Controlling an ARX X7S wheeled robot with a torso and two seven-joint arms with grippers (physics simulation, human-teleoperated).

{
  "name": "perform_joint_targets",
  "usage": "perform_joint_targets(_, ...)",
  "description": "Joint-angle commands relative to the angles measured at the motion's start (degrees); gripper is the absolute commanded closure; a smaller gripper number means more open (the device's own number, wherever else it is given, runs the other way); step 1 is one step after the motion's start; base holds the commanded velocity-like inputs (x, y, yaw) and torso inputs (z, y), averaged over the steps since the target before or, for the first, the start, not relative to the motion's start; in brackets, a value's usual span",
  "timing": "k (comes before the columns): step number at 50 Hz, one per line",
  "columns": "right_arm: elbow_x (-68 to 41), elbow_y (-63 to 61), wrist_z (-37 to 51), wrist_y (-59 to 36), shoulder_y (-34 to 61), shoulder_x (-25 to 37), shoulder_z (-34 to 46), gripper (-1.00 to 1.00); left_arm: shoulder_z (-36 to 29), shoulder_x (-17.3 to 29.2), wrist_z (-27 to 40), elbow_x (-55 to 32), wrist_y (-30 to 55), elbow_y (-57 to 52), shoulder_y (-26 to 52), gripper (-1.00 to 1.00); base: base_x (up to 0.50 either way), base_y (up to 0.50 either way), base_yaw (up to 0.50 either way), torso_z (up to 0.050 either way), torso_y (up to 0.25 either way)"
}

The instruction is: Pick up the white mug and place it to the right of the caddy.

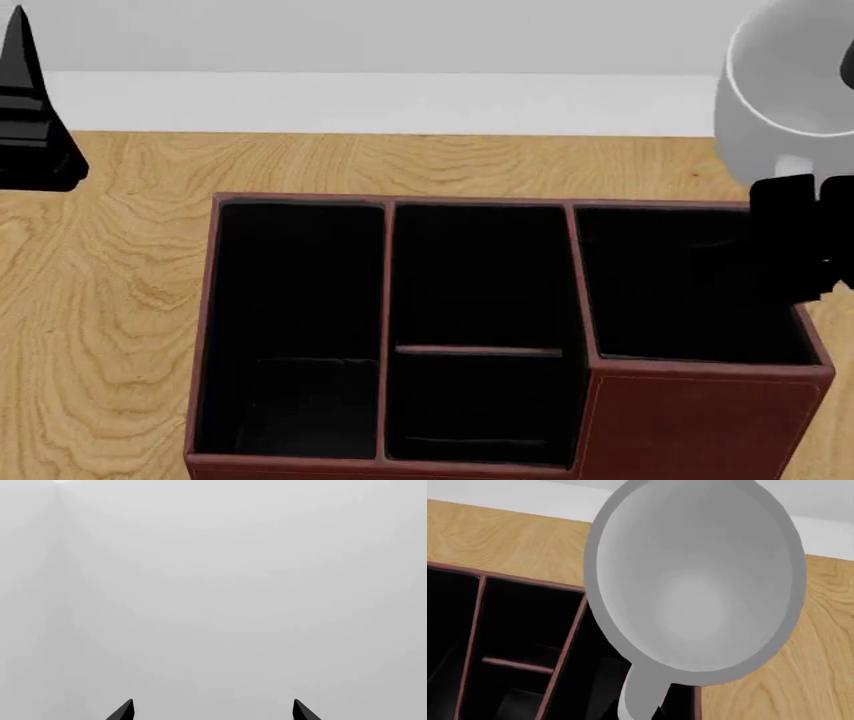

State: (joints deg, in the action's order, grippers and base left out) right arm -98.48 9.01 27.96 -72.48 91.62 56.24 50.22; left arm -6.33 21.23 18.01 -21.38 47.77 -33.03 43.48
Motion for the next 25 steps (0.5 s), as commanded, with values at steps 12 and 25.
perform_joint_targets(12, 5.3, 4.3, -6.4, 0.9, 0.0, 3.2, 0.1, 1.00, -0.7, 0.0, 0.2, -0.1, -0.1, 0.6, 0.5, -1.00, 0.00, 0.00, 0.00, 0.000, 0.001)
perform_joint_targets(25, 7.8, 6.0, -8.5, 1.4, -1.3, 4.3, 1.4, 1.00, -1.0, 0.0, 0.4, -0.2, -0.3, 0.8, 0.6, -1.00, 0.00, 0.00, 0.00, 0.000, 0.000)
